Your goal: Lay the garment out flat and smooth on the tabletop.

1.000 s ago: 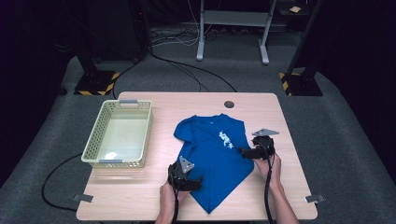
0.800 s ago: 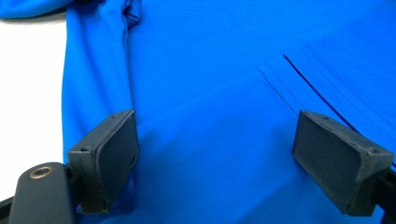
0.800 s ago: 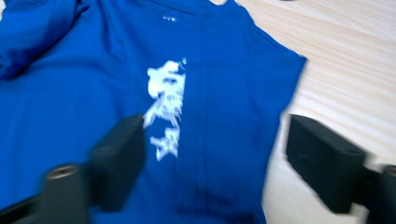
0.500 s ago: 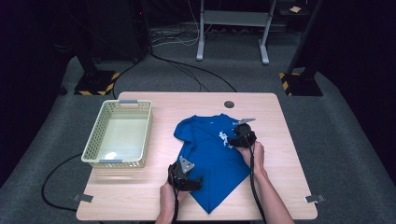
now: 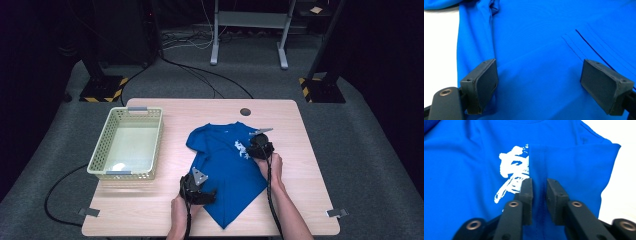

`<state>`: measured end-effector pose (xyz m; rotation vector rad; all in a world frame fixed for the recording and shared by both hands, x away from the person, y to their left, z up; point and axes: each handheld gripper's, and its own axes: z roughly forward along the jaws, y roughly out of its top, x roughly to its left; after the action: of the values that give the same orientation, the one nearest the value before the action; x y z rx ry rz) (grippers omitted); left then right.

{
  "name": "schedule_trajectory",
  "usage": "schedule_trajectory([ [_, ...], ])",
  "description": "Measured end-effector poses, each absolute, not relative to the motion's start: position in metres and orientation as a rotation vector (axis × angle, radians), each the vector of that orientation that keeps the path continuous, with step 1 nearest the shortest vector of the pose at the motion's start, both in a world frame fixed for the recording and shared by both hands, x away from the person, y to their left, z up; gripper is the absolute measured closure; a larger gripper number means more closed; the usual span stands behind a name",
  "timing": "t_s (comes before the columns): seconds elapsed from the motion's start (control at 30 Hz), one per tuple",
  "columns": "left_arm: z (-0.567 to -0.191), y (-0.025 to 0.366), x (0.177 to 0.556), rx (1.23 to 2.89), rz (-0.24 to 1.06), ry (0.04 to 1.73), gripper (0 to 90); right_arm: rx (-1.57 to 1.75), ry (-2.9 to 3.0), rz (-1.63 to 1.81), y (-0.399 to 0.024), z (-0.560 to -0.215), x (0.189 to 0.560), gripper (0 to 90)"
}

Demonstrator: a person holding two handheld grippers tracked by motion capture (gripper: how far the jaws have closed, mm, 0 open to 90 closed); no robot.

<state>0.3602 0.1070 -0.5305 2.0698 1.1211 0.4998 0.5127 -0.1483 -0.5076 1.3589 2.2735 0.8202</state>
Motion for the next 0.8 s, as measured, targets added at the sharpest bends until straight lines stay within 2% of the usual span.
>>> schedule_trajectory([
  [0.2, -0.530, 0.107, 0.360, 2.072, 0.500, 1.121, 14.0, 1.355, 2.274, 0.848, -0.150, -0.506, 0.512, 85.3],
  [0.8, -0.530, 0.107, 0.360, 2.071, 0.500, 1.121, 14.1, 1.359, 2.237, 0.916, -0.161, -0.496, 0.513, 86.2],
])
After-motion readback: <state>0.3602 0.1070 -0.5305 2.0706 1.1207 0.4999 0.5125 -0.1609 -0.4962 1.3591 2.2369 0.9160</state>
